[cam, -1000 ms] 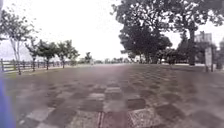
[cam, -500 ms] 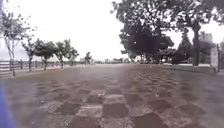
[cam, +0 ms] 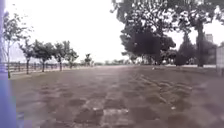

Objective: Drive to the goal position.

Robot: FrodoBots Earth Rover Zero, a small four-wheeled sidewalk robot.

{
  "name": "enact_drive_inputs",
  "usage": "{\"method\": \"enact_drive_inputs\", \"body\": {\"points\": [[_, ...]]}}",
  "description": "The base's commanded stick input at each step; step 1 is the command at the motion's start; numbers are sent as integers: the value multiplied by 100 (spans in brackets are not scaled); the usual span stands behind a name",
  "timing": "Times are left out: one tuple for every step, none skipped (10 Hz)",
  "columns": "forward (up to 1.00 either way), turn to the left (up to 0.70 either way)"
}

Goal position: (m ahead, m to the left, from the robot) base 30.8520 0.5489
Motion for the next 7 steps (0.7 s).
{"method": "enact_drive_inputs", "body": {"points": [[100,0],[100,0],[100,0],[100,0],[100,0],[100,0],[100,0]]}}
